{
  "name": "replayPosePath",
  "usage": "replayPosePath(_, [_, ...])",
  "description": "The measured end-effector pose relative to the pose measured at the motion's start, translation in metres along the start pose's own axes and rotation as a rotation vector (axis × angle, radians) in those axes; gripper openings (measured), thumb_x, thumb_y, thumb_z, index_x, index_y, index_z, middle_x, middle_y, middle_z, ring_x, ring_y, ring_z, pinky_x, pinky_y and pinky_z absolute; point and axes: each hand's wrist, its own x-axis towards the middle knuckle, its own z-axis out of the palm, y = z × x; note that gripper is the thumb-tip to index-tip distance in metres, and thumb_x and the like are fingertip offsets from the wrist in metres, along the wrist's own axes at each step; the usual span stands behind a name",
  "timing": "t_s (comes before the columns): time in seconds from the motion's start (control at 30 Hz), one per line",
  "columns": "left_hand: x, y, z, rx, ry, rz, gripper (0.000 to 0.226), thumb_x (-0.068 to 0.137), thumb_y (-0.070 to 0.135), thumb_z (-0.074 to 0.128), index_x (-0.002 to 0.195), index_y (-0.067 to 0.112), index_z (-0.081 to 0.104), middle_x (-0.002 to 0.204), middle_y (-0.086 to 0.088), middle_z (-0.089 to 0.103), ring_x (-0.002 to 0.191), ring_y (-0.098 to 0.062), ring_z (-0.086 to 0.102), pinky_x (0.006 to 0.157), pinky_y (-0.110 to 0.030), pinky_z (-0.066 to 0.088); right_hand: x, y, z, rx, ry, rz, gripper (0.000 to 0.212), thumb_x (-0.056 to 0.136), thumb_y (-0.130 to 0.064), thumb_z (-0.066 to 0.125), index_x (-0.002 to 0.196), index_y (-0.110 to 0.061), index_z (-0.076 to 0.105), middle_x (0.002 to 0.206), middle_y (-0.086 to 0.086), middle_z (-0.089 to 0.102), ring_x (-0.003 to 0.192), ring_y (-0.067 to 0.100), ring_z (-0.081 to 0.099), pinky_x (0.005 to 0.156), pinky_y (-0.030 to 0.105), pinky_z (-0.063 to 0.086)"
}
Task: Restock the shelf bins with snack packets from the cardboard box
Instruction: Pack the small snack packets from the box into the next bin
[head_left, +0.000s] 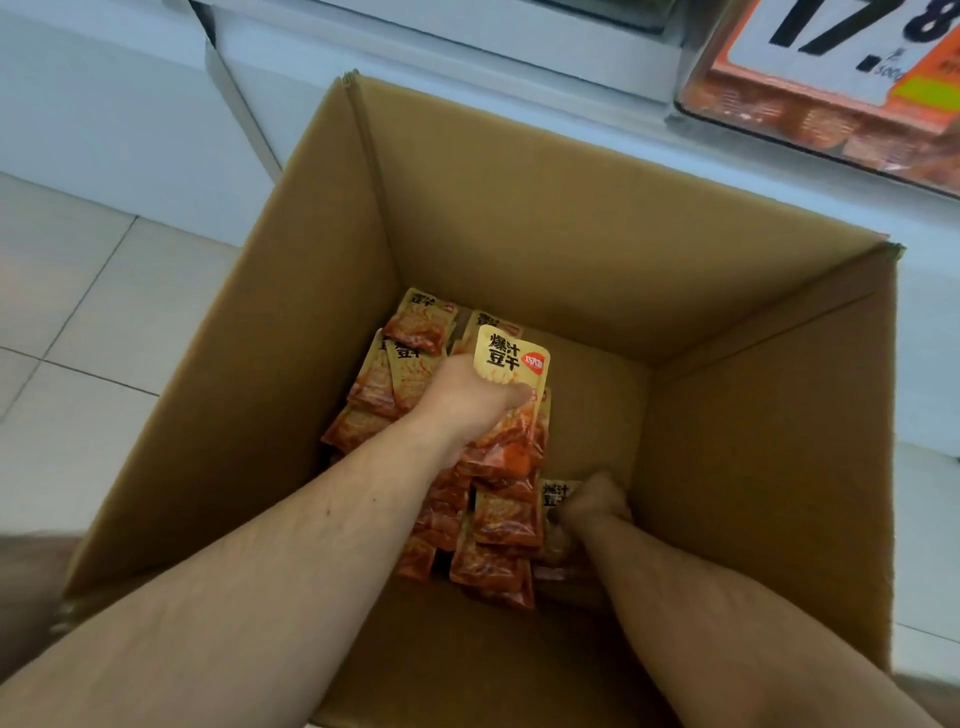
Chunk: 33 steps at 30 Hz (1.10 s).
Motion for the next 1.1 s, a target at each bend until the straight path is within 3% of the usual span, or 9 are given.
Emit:
replayPosePath(0.17, [-0.002,0.002,-0.001,-0.029,0.034,-0.011,0.020,0.086,0.008,0.067,0.104,0.016,0.068,0.098,0.000,0.071,0.087,-0.012,0.064,0.065,-0.023,0.045,-0.019,-0.012,-0.040,-0.110,0.024,-0.087,0.018,0.089,-0.013,0.063,0.106,-0.008,0.069,0.115,0.009,0.069,0.105,0.025,0.067,0.074,0.028,0.054])
replayPosePath(0.33, [-0.010,0.014,-0.003,-0.045,0.020,0.024,0.024,0.086,0.004,0.069,0.108,0.013,0.069,0.101,-0.004,0.073,0.091,-0.020,0.069,0.076,-0.032,0.055,-0.069,-0.038,-0.142,-0.240,0.233,-0.304,0.023,0.086,-0.018,0.067,0.108,-0.013,0.067,0.112,0.009,0.067,0.103,0.028,0.065,0.078,0.032,0.053])
replayPosePath(0.47, [-0.028,0.030,-0.004,-0.113,-0.041,0.100,0.019,0.091,0.008,0.067,0.109,0.015,0.066,0.100,-0.003,0.075,0.086,-0.019,0.073,0.062,-0.031,0.056,-0.127,-0.041,-0.227,-0.167,0.279,-0.527,0.028,0.080,-0.022,0.076,0.105,-0.012,0.068,0.104,0.006,0.069,0.098,0.026,0.066,0.077,0.030,0.053])
replayPosePath(0.57, [-0.046,0.042,0.000,-0.188,-0.148,0.150,0.017,0.096,0.008,0.060,0.110,0.013,0.066,0.096,-0.005,0.077,0.083,-0.021,0.075,0.062,-0.033,0.057,-0.178,-0.026,-0.270,0.134,0.199,-0.613,0.020,0.082,-0.016,0.077,0.096,-0.012,0.064,0.094,0.008,0.071,0.081,0.020,0.066,0.057,0.028,0.049])
replayPosePath(0.63, [-0.060,0.052,0.006,-0.266,-0.220,0.171,0.016,0.099,0.011,0.055,0.111,0.011,0.066,0.092,-0.005,0.077,0.081,-0.021,0.075,0.060,-0.033,0.057,-0.200,-0.014,-0.283,0.271,0.111,-0.640,0.014,0.085,-0.012,0.073,0.092,-0.013,0.061,0.089,0.013,0.071,0.062,0.017,0.054,0.044,0.025,0.030])
replayPosePath(0.73, [-0.082,0.063,0.016,-0.337,-0.359,0.157,0.030,0.103,0.034,0.047,0.112,0.014,0.068,0.098,-0.007,0.077,0.086,-0.025,0.074,0.069,-0.038,0.058,-0.219,-0.002,-0.281,0.411,-0.012,-0.659,0.009,0.089,-0.011,0.069,0.090,-0.012,0.060,0.075,0.011,0.067,0.049,0.013,0.035,0.045,0.027,0.018])
replayPosePath(0.83, [-0.096,0.066,0.024,-0.304,-0.501,0.219,0.035,0.100,0.041,0.049,0.120,0.016,0.065,0.109,-0.007,0.074,0.101,-0.025,0.071,0.090,-0.045,0.055,-0.227,-0.001,-0.274,0.451,-0.022,-0.673,0.009,0.090,-0.010,0.067,0.086,-0.012,0.060,0.064,0.003,0.063,0.041,0.009,0.037,0.044,0.025,0.021])
replayPosePath(0.97, [-0.103,0.070,0.033,-0.132,-0.447,0.495,0.030,0.091,0.010,0.069,0.119,0.016,0.061,0.105,-0.001,0.075,0.098,-0.017,0.071,0.084,-0.037,0.056,-0.232,-0.005,-0.273,0.532,0.038,-0.685,0.006,0.092,-0.010,0.065,0.089,-0.010,0.060,0.068,0.007,0.063,0.039,0.008,0.039,0.042,0.023,0.027])
replayPosePath(1.1, [-0.108,0.075,0.038,-0.066,-0.403,0.582,0.038,0.087,0.008,0.073,0.121,0.016,0.060,0.110,-0.002,0.073,0.103,-0.020,0.070,0.090,-0.043,0.056,-0.230,0.002,-0.277,0.556,0.094,-0.671,0.014,0.089,-0.015,0.069,0.098,-0.006,0.062,0.083,0.018,0.071,0.048,0.013,0.045,0.048,0.026,0.036])
